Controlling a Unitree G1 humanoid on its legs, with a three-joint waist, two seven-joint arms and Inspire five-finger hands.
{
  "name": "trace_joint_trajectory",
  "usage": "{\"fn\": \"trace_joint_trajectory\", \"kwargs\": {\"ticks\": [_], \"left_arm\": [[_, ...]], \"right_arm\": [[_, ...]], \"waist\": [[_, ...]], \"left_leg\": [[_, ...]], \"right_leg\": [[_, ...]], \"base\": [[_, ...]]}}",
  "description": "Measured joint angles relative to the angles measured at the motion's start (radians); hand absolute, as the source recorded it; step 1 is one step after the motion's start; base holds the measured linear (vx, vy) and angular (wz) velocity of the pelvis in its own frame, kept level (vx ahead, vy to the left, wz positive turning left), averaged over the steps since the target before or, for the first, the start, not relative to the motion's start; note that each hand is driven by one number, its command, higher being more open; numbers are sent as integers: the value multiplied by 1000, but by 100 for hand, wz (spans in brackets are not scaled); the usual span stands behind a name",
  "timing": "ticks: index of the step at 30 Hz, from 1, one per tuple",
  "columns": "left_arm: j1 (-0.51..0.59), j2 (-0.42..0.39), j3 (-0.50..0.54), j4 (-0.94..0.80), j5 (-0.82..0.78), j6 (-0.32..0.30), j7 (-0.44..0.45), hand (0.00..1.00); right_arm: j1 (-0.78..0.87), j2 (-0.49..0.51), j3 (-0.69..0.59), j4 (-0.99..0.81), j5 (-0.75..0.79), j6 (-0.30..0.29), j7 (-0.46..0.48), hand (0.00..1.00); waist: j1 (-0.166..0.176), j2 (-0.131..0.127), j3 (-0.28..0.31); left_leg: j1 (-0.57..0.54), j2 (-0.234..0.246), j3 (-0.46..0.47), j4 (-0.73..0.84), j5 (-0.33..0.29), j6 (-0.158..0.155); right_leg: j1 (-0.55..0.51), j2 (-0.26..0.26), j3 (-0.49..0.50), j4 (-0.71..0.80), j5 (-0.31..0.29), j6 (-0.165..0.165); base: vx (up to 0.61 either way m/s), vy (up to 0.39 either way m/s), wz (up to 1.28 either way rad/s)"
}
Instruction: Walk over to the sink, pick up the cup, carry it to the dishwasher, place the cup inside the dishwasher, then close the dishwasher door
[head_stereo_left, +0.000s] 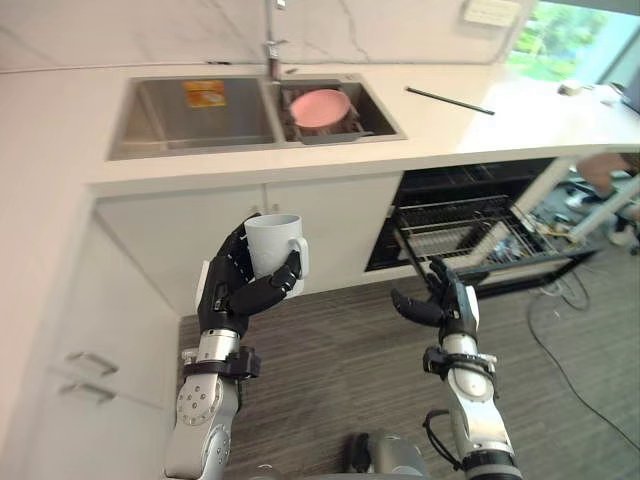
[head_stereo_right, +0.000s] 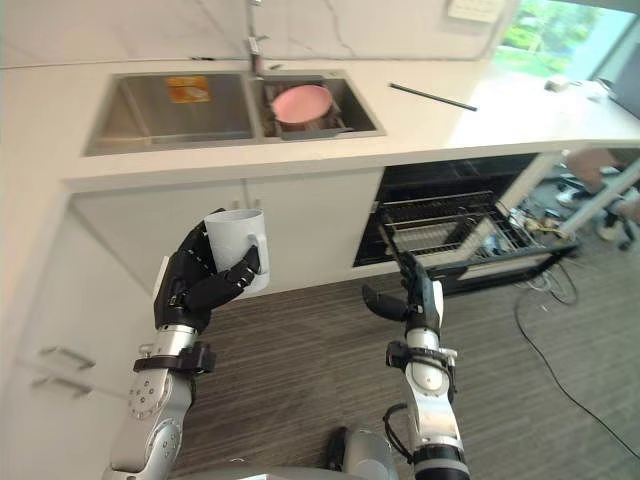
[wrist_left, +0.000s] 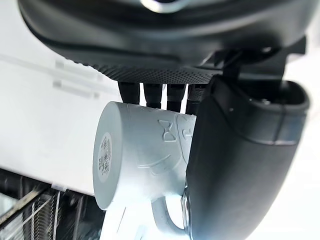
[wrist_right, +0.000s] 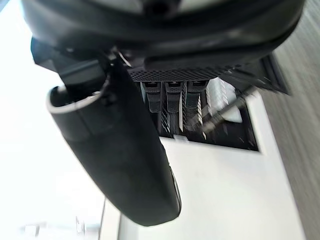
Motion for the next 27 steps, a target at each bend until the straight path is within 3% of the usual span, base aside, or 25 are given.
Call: {"fn": "trace_joint_trajectory", "kwargs": {"ticks": [2, 3, 4, 5, 6, 7, 9, 12, 13, 14, 15, 16, 17, 20, 27], "left_arm": [[4, -2, 9, 4, 0, 0, 1, 30], [5, -19, 6, 26, 1, -1, -3, 30], [-2, -40, 3, 43, 7, -1, -5, 30], [-9, -57, 3, 57, 11, -1, -5, 30], [-10, -66, 2, 69, 13, -1, -5, 30], [-5, -75, -5, 91, 13, 0, -4, 30], [-3, -70, -32, 110, 15, 1, -7, 30], [-3, -73, -36, 109, 15, 0, -13, 30], [-3, -72, -34, 109, 18, -1, -12, 30], [-4, -74, -29, 108, 18, -2, -11, 30], [-3, -76, -28, 108, 19, -2, -11, 30], [-3, -78, -23, 108, 19, -2, -9, 30], [-1, -78, -14, 108, 19, -2, -2, 30], [-13, -68, 28, 106, 19, -3, 13, 30], [-23, -54, 60, 68, 51, -14, 31, 30]], "right_arm": [[25, -3, 9, -49, 1, 0, 2, 90], [48, -15, 8, -75, 1, -3, 6, 90], [60, -17, 8, -99, 11, -3, 14, 90], [72, -17, 10, -124, 18, -4, 22, 90], [79, -17, 18, -135, 25, -4, 23, 90], [87, -15, 30, -146, 51, -4, 23, 90], [100, -7, 40, -197, 72, -20, 26, 90], [106, -8, 61, -240, 100, -67, 45, 90], [107, -10, 72, -249, 101, -75, 51, 90], [107, -17, 85, -255, 111, -89, 67, 90], [106, -22, 90, -255, 117, -91, 69, 90], [109, -35, 110, -254, 130, -92, 72, 90], [120, -44, 131, -253, 136, -91, 78, 90], [126, -29, 179, -250, 140, -90, 103, 90], [122, -27, 257, -282, 198, -90, 191, 90]], "waist": [[-23, -13, -13], [-28, 28, -32], [-24, 55, -37], [-19, 80, -23], [-12, 90, -19], [3, 95, -18], [10, 90, -16], [14, 93, -12], [16, 93, -12], [24, 97, -9], [24, 102, -7], [26, 114, -4], [32, 120, -3], [16, 83, 1], [31, 68, -7]], "left_leg": [[66, -5, -4, 0, -36, -66], [78, 34, -20, 47, -51, -89], [24, 88, -54, 206, -41, -86], [-64, 158, -97, 451, 33, -71], [-110, 189, -127, 579, 84, -63], [-179, 219, -171, 742, 81, -68], [-271, 198, -208, 794, 49, -69], [-336, 161, -250, 611, -2, -76], [-345, 125, -303, 476, -5, -81], [-352, 69, -390, 323, 0, -88], [-352, 59, -410, 296, 4, -91], [-348, 31, -476, 196, 49, -95], [-323, 14, -499, 164, 141, -99], [-291, -16, -443, 127, 147, -72], [-223, -72, -347, 11, 176, -26]], "right_leg": [[11, 22, 12, -68, 175, -66], [16, 55, 22, -30, 189, -91], [34, 91, 27, -30, 155, -99], [88, 134, 34, -52, 137, -110], [122, 157, 43, -74, 132, -114], [195, 188, 73, -122, 128, -120], [280, 191, 113, -183, 128, -120], [371, 189, 173, -234, 128, -119], [394, 186, 202, -244, 124, -112], [409, 174, 244, -250, 108, -78], [411, 176, 252, -250, 107, -76], [417, 177, 282, -251, 105, -59], [424, 177, 322, -255, 103, -39], [432, 134, 364, -269, 109, -5], [418, 66, 445, -294, 121, 39]], "base": [[502, -89, -20], [504, -120, -21], [590, -170, -40], [480, -153, -45], [454, -110, -54], [350, -49, -56], [419, -37, -55], [398, 57, -57], [305, 205, -80], [236, 182, -76], [176, 225, -82], [101, 212, -78], [123, 262, -82], [112, 196, -42], [57, 131, -29]]}}
